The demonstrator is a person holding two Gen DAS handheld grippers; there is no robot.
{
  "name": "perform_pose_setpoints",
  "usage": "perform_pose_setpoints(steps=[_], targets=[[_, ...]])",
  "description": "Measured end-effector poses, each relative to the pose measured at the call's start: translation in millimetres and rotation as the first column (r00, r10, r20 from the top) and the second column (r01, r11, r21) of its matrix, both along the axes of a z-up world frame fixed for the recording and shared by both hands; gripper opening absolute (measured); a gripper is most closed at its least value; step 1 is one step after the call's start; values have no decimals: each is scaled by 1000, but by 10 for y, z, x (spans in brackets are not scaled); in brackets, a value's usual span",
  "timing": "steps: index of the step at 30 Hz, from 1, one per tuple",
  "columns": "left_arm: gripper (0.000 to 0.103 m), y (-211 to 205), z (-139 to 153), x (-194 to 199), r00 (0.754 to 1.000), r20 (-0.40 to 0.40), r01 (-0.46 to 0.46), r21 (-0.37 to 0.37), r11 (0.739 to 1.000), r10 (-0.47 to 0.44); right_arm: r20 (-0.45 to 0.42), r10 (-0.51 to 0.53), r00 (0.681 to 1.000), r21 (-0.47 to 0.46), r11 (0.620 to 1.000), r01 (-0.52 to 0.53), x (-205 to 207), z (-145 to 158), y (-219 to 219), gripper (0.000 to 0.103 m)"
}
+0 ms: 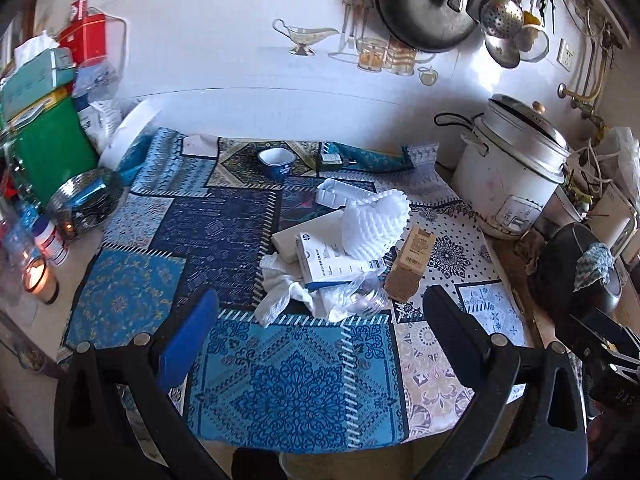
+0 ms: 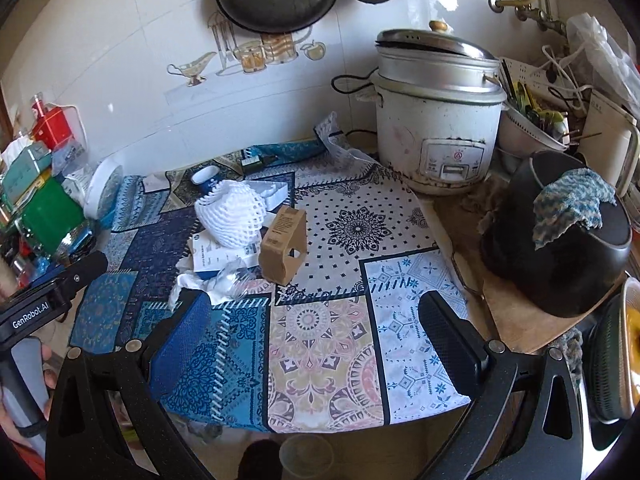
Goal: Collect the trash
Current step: 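Grasp the white foam net with the left tool while the right tool grasps the brown cardboard box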
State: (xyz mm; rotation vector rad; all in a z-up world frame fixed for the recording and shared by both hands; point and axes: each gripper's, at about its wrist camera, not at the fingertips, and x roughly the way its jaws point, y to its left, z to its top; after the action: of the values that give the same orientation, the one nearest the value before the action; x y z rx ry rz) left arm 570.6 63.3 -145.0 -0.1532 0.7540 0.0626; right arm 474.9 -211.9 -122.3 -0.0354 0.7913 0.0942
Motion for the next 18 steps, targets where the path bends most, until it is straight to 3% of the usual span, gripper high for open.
perform_pose_setpoints(steps=[4, 9, 13, 18], targets=[[103, -28, -256, 560, 992, -57, 114, -3, 993, -114, -31, -95, 995, 1, 996, 95, 298, -129, 8, 103], [103, -110, -539, 1224, 958, -143, 253, 19, 967, -248, -94, -168, 981, 24, 985, 171, 619, -243, 64, 103], [103, -202, -724, 1574, 915, -187, 367, 11, 930, -359, -113, -207, 972, 24, 977, 211, 814, -328, 108, 103], [102, -255, -821, 1808, 890, -183, 427, 8, 904, -419, -159, -232, 960, 42, 970, 241, 988, -465, 140, 103]])
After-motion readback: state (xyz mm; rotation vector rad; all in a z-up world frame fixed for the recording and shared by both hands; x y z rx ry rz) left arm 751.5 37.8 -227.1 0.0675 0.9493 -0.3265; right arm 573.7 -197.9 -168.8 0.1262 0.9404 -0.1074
